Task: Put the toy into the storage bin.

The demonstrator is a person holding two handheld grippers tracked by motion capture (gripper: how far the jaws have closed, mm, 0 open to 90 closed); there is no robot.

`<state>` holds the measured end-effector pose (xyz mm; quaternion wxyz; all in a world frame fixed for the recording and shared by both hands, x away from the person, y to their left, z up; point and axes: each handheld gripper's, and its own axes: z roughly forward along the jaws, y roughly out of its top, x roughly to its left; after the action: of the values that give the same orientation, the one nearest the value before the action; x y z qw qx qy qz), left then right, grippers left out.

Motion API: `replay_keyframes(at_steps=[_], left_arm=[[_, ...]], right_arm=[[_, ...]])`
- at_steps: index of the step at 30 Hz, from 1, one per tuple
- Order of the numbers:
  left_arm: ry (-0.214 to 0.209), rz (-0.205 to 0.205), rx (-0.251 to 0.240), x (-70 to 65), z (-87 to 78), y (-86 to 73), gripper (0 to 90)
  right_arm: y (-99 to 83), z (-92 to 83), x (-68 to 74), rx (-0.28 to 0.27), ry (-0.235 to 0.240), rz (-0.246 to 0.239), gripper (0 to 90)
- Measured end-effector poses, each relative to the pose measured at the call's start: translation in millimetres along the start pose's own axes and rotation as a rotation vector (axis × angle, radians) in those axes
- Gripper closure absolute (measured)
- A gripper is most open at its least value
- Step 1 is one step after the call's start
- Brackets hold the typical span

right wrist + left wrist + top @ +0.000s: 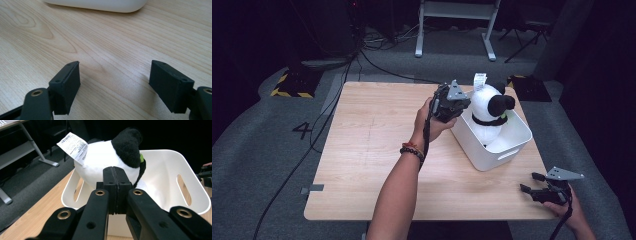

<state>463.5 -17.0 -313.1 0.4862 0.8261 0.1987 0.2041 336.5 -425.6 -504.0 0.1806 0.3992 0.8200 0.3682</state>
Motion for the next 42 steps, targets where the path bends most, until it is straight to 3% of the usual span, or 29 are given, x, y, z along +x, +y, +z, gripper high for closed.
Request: replay_keyframes(at_steps=[9, 14, 21, 23, 25, 29, 34, 39, 42], left_arm=[[0.011, 0.003, 0.021, 2.9, -9.1, -9.2, 84.5], [0.038, -0.015, 0.026, 2.7, -11.1, -13.6, 75.5], [0.041, -0.012, 0.056, 3.5, -14.8, -20.3, 65.7], [0.046, -0.027, 0.048, 2.6, -15.0, -21.9, 59.8], [0.051, -0.017, 0.054, 2.1, -16.5, -23.5, 55.6], [0.048, -0.01, 0.079, 0.6, -17.2, -25.1, 48.4], [0.048, 0.031, 0.121, -4.0, -18.7, -26.6, 40.7], [0.04, 0.003, 0.164, -4.0, -17.7, -29.5, 28.9], [0.067, 0.004, 0.195, -5.9, -17.2, -31.0, 25.1]], right_arm=[[0.0, 0.1, 0.3, -0.002, -0.002, 0.007, 24.9], [0.0, 0.1, 0.2, -0.002, -0.003, 0.002, 24.9], [0.0, 0.3, 0.4, -0.003, -0.003, 0.005, 24.9], [0.0, 0.3, 0.6, -0.002, -0.005, 0.004, 25.0], [0.0, 0.1, 0.0, -0.001, -0.001, 0.0, 25.0], [0.0, 0.2, 0.6, -0.001, -0.005, 0.004, 24.9], [0.0, 0.3, 0.6, -0.001, -0.006, 0.003, 25.0], [0.0, 0.2, 0.6, -0.001, -0.006, 0.004, 24.9], [0.0, 0.3, 0.6, -0.001, -0.006, 0.003, 24.9]])
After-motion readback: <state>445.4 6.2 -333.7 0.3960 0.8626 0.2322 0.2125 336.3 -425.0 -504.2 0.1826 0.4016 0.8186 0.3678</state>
